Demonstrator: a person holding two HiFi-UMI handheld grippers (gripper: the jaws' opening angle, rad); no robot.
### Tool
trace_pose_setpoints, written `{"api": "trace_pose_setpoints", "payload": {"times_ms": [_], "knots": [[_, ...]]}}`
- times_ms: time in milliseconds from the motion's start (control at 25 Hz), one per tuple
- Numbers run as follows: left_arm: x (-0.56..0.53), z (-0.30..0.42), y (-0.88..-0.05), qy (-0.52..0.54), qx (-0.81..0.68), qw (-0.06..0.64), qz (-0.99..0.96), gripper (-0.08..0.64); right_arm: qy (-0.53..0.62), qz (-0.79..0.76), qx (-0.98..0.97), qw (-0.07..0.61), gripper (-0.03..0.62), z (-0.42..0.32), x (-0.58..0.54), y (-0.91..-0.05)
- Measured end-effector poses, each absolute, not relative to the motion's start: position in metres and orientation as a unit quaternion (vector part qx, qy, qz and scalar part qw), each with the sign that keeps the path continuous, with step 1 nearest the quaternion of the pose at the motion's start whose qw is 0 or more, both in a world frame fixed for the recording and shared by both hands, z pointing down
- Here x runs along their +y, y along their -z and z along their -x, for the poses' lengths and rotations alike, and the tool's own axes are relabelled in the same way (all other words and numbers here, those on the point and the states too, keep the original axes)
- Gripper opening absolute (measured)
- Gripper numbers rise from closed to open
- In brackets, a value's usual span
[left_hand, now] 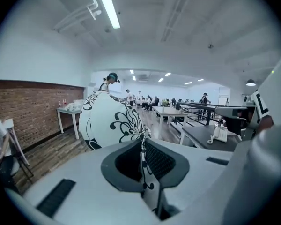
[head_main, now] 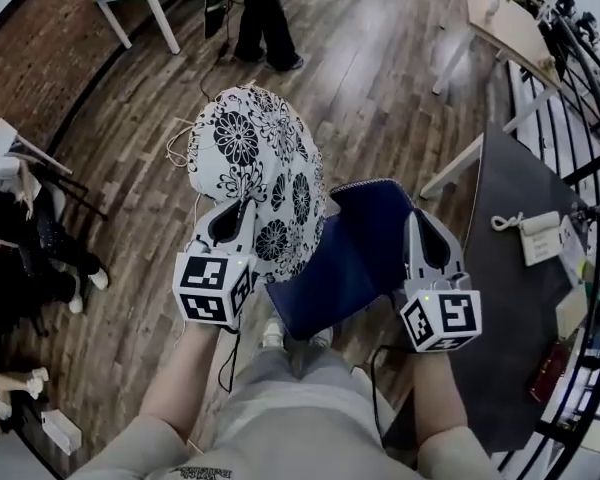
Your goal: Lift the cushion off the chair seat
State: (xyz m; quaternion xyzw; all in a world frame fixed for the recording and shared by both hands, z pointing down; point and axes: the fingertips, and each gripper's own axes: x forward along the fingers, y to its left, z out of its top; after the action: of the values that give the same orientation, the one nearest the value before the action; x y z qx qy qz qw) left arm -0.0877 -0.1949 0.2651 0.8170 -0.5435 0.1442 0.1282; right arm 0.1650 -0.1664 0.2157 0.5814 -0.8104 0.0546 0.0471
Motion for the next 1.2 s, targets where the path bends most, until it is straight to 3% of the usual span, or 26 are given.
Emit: {"api": "trace_pose_setpoints", "payload": {"times_ms": [560, 840, 1200], "knots": [[-0.134, 0.109, -0.053, -0.001, -0.54, -0.009, -0.841, 0.023, 0.1, -0.525, -0.845, -0.024, 0.003, -0.11, -0.093, -0.019], [-0.1, 0.126, -0.029, 0.049, -0.543, -0.034, -0.838, 0.023, 0.189, -0.559, -0.807, -0.028, 0.003, -0.099, -0.066, 0.0], [-0.112, 0.11, -0.036, 0.034, -0.549, -0.051, -0.834, 0.023, 0.148, -0.564, -0.812, -0.032, 0.003, -0.107, -0.075, -0.017]]}}
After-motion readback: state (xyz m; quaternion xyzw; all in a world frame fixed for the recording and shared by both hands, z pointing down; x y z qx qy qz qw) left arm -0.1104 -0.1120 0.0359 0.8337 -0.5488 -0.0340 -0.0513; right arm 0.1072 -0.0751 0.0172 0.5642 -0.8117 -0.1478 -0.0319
